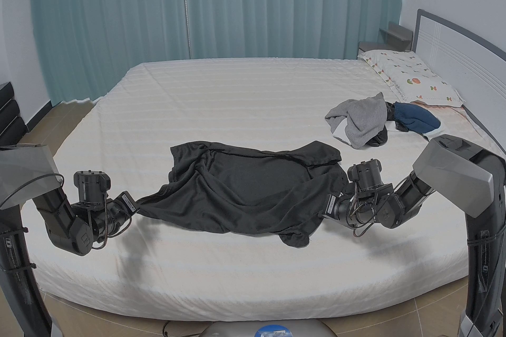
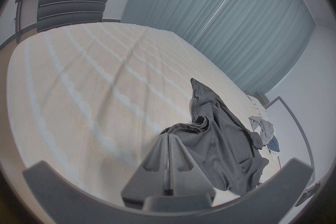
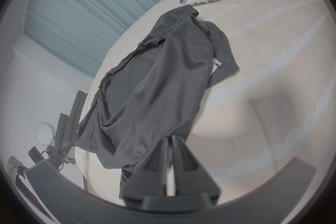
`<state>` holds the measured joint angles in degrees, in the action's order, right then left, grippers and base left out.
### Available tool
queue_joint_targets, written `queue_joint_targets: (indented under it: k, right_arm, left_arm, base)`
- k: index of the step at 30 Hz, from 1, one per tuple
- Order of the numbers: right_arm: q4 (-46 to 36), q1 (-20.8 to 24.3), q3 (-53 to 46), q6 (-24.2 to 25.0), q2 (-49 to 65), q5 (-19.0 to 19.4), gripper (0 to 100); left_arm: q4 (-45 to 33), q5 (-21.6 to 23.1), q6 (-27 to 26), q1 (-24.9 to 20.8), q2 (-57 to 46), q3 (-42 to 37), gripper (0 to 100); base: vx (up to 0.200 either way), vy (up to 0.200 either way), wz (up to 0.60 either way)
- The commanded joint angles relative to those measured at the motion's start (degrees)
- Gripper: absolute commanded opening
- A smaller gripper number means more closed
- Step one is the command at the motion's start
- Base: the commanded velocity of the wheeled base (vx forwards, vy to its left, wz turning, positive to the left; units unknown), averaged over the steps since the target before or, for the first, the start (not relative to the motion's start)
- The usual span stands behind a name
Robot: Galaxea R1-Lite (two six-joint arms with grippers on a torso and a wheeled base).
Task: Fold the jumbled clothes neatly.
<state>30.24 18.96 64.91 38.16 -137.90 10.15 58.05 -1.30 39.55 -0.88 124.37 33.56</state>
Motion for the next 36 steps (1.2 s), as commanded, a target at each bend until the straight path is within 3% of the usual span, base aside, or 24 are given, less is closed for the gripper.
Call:
queue_joint_targets:
  k: [1,12,13,24,32,36]
  right_arm:
    - [-0.6,0.0,-0.1,0.0,0.0,0.0,0]
    - [-1.3,-1.9,-9.8,-1.6,10.1,0.1,0]
    - [-1.1,-1.8,-10.4,-2.0,10.3,0.1,100]
    - [-1.0,-2.2,-13.8,-2.7,14.8,0.1,100]
    - [-1.8,1.6,-6.4,-0.8,5.7,-1.1,100]
    - [-6.5,2.6,0.8,0.2,0.9,-2.5,100]
  left_arm:
    - [-0.1,0.0,-0.1,0.0,-0.1,-0.2,0]
    - [-0.3,0.0,-1.9,0.0,-1.0,-1.3,0]
    - [-0.2,0.1,-2.1,0.0,-1.1,-1.5,0]
    - [-0.5,0.1,-4.4,-0.3,-3.3,-3.2,0]
    - [-0.5,0.1,-4.4,-0.4,-3.3,-3.3,0]
    - [-0.5,0.1,-4.4,-0.4,-3.2,-3.3,0]
  base:
    - [0.0,0.0,0.0]
    - [0.0,0.0,0.0]
    - [0.0,0.0,0.0]
    - [0.0,0.0,0.0]
    - [0.0,0.0,0.0]
    - [0.0,0.0,0.0]
